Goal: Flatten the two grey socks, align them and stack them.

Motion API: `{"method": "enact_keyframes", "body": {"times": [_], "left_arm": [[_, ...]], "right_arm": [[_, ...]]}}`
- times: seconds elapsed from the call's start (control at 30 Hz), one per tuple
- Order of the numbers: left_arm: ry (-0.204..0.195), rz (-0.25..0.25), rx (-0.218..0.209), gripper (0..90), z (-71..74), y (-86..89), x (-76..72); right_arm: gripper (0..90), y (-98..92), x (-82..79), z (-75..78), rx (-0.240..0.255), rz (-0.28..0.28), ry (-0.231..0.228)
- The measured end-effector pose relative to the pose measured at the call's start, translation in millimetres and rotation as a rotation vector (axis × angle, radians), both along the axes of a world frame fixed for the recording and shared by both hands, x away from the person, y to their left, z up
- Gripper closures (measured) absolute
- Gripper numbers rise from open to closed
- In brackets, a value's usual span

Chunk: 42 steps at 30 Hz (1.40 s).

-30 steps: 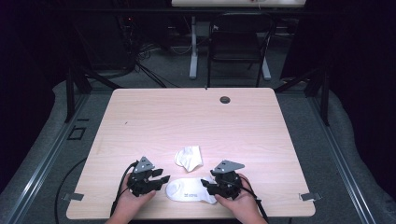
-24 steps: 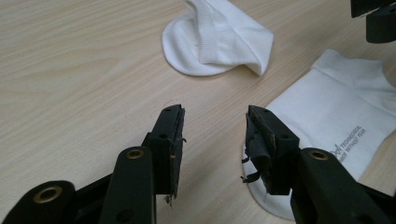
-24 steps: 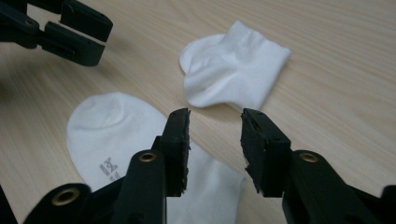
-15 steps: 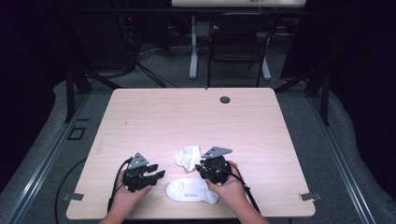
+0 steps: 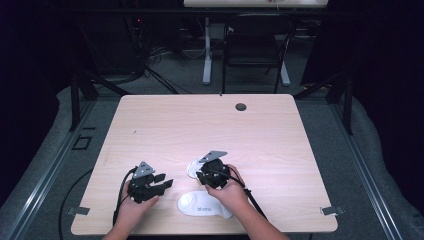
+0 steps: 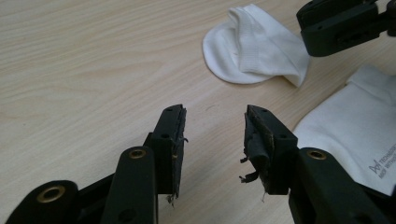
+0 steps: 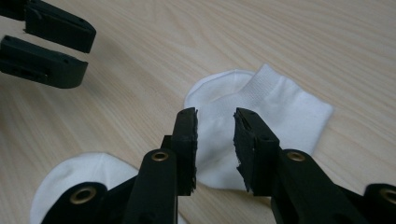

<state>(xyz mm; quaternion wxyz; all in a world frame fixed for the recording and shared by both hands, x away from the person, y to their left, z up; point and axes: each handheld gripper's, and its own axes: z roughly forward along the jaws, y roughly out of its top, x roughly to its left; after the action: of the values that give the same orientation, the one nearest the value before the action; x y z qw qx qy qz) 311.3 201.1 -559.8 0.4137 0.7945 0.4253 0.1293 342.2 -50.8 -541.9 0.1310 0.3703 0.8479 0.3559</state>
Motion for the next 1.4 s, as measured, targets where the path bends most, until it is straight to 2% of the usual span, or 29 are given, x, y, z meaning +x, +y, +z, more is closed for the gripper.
{"method": "enact_keyframes", "body": {"times": [0.23,0.57,0.73,0.9,0.97,1.13,1.3,1.4], "left_arm": [[0.007,0.020,-0.011,57.9,0.0,6.0,2.7],[0.011,0.023,-0.012,57.9,0.2,7.6,3.4],[0.010,0.027,-0.017,57.9,0.6,8.7,3.5],[0.009,0.036,-0.030,57.9,0.4,9.9,4.1],[0.015,0.041,-0.030,57.9,0.9,10.0,3.7],[0.011,0.041,-0.034,57.9,-0.1,9.2,3.9],[0.018,0.035,-0.027,58.1,-0.6,8.9,4.4],[0.018,0.032,-0.022,58.0,-0.7,8.8,4.6]], "right_arm": [[68.5,13.8,7.5,-11.6,-0.047,0.009,0.023],[72.1,24.2,11.7,-19.5,-0.060,0.008,0.021],[72.6,25.9,15.0,-26.2,-0.097,0.007,0.039],[77.3,25.6,15.6,-27.8,-0.107,0.003,0.022],[78.9,25.6,15.4,-28.8,-0.105,-0.001,0.011],[88.2,22.5,17.3,-29.3,-0.079,-0.028,0.024],[89.5,22.0,17.7,-28.9,-0.047,-0.054,0.040],[89.5,20.1,17.2,-25.1,-0.051,-0.043,0.050]]}}
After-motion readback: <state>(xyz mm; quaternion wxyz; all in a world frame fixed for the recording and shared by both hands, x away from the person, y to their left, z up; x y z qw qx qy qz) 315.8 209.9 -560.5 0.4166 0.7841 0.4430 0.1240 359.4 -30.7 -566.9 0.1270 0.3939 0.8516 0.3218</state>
